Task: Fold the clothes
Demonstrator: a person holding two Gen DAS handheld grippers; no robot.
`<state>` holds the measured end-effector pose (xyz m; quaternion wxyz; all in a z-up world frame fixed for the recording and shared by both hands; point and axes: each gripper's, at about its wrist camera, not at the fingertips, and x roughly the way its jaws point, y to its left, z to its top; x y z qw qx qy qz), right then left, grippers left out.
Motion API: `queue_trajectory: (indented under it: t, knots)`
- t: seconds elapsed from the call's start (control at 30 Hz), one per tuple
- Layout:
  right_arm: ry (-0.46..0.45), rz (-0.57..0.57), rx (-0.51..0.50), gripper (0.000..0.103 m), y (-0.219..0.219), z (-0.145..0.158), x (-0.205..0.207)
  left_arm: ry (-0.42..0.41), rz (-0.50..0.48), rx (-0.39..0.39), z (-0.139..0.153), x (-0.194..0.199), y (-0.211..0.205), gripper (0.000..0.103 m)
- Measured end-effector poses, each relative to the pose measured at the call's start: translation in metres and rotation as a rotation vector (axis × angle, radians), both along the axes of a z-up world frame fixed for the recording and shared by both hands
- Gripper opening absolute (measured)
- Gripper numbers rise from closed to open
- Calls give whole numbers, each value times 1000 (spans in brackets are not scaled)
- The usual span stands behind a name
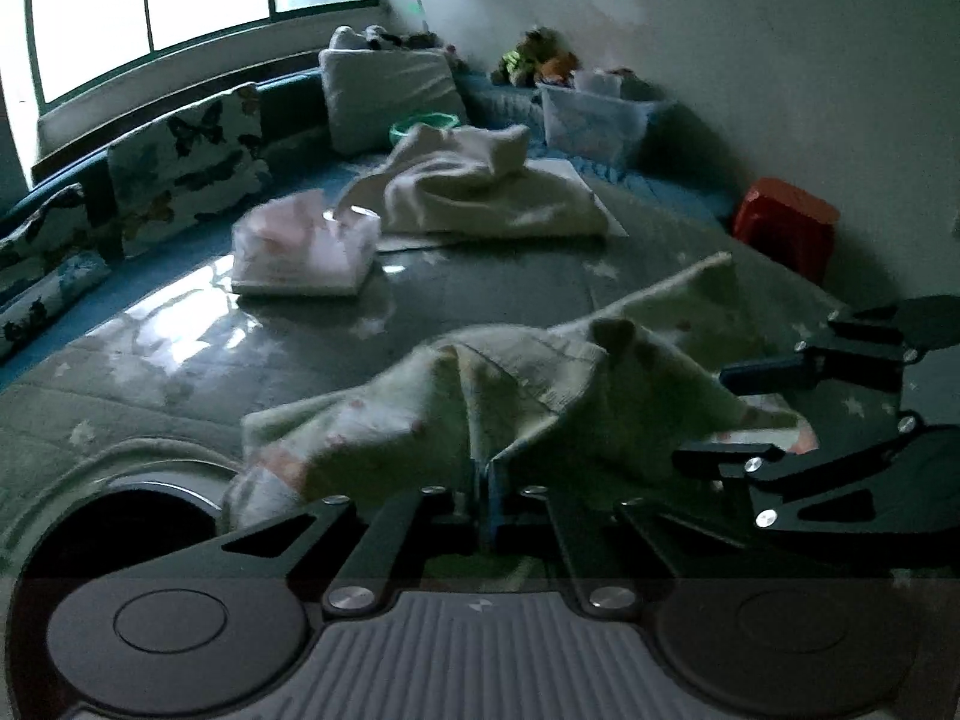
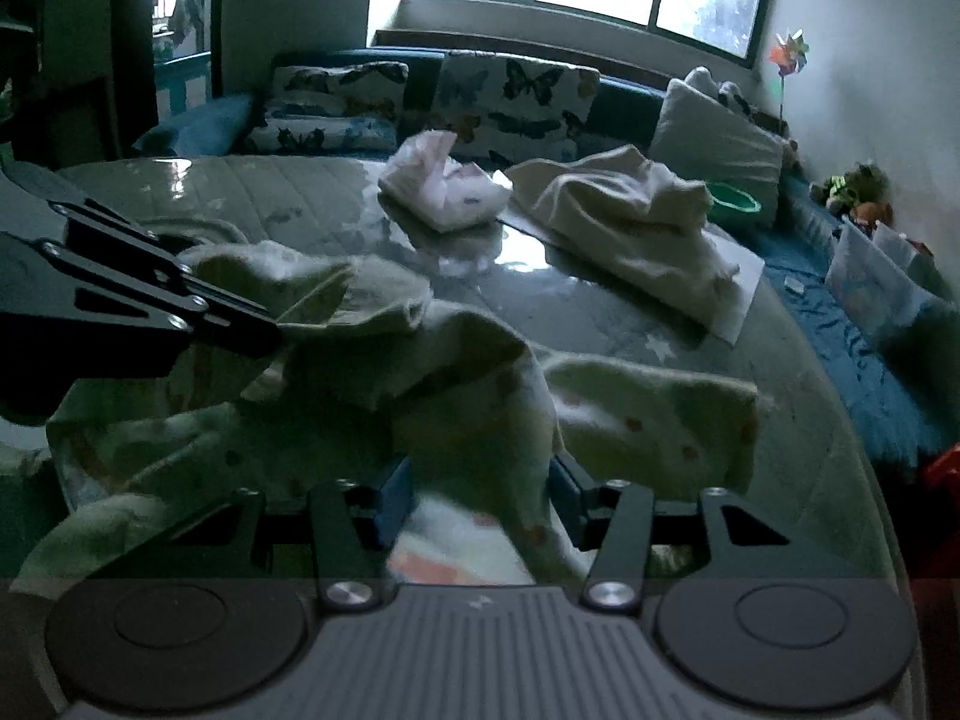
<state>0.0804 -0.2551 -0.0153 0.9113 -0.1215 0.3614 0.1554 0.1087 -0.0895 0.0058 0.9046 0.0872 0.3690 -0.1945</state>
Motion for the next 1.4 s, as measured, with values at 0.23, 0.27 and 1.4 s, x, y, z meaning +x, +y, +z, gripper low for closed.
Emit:
queue_trajectory:
  t: [0.23,0.27,1.4]
  knots:
    - [-58,18,-43,76,11,-3,25,-6,86,-27,8,3,29,3]
    - [-53,12,-33,76,10,-5,31,-6,99,-31,9,3,34,3]
    - [-41,-406,95,11,-107,15,-88,-3,100,49,-11,-16,41,38]
